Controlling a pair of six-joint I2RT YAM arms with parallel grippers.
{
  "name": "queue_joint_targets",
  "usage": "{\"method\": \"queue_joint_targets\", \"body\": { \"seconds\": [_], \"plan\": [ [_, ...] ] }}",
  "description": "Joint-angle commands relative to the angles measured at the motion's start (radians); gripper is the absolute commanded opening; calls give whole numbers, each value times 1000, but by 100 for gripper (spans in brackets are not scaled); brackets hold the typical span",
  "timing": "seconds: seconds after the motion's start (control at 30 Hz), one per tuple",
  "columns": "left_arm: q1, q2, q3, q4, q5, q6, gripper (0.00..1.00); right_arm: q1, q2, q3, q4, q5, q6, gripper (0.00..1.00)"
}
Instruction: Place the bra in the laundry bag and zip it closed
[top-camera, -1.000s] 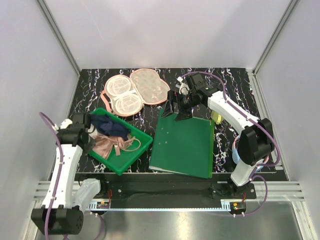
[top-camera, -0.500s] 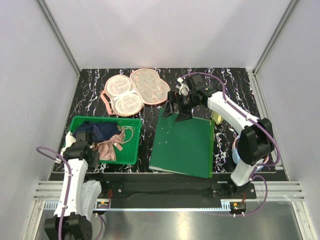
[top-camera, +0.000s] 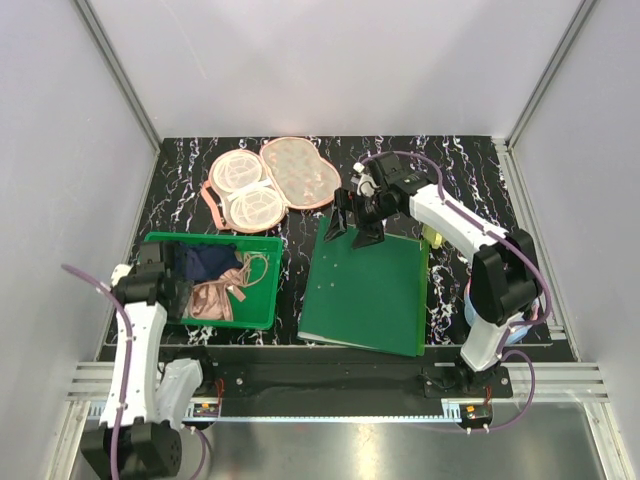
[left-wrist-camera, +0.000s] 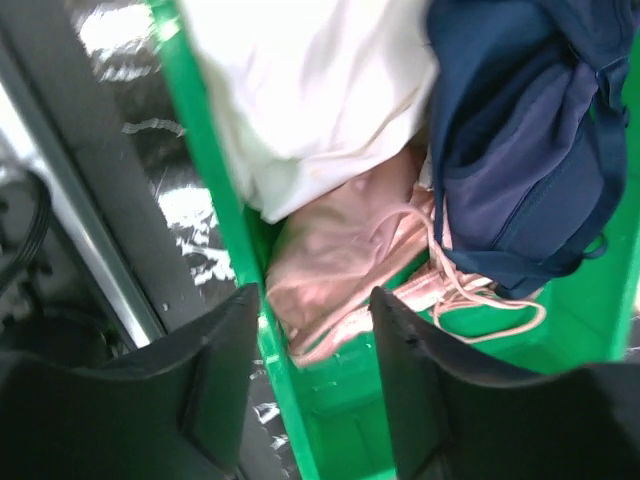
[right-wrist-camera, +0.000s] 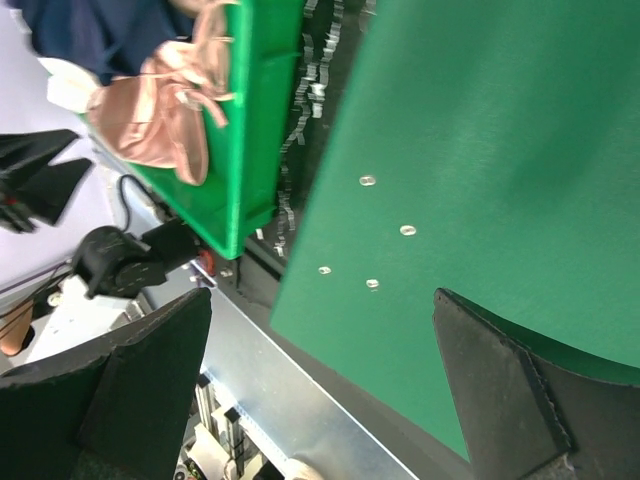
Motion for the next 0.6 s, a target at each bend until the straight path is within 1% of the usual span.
{"method": "queue_joint_targets", "body": {
  "seconds": [0.0, 0.03, 0.1, 0.17, 0.23, 0.27, 0.3, 0.37, 0.4, 0.47, 0.5, 0.57],
  "plan": [
    [5, 98, 32, 119, 59, 240, 48, 6, 31, -29, 2, 37, -27, 100],
    [2, 138, 37, 119, 65, 262, 47, 6, 34, -30, 2, 36, -28, 100],
    [-3, 158, 43, 113, 53, 315, 47, 6, 32, -29, 2, 34, -30, 100],
    [-6, 154, 40, 114, 31, 354, 52, 8, 32, -23, 2, 27, -33, 100],
    [-9, 154, 22, 131, 42, 394, 56, 8, 34, -17, 2, 19, -31, 100],
    [-12, 165, 13, 136, 48, 394, 66, 6, 35, -12, 2, 17, -31, 100],
    [-12, 169, 7, 159, 60, 397, 68, 6, 37, -10, 2, 16, -31, 100],
    [-14, 195, -13, 186, 92, 411, 69, 6, 37, -6, 2, 10, -31, 100],
    [-14, 227, -18, 196, 91, 411, 68, 8, 35, -4, 2, 8, -34, 100],
    [-14, 243, -30, 214, 82, 412, 64, 6, 31, -6, 2, 10, -37, 100],
    [-14, 249, -35, 241, 79, 414, 55, 6, 28, -7, 2, 10, -36, 100],
    [-14, 257, -33, 259, 60, 420, 45, 8, 23, -10, 2, 14, -37, 100]
  ]
}}
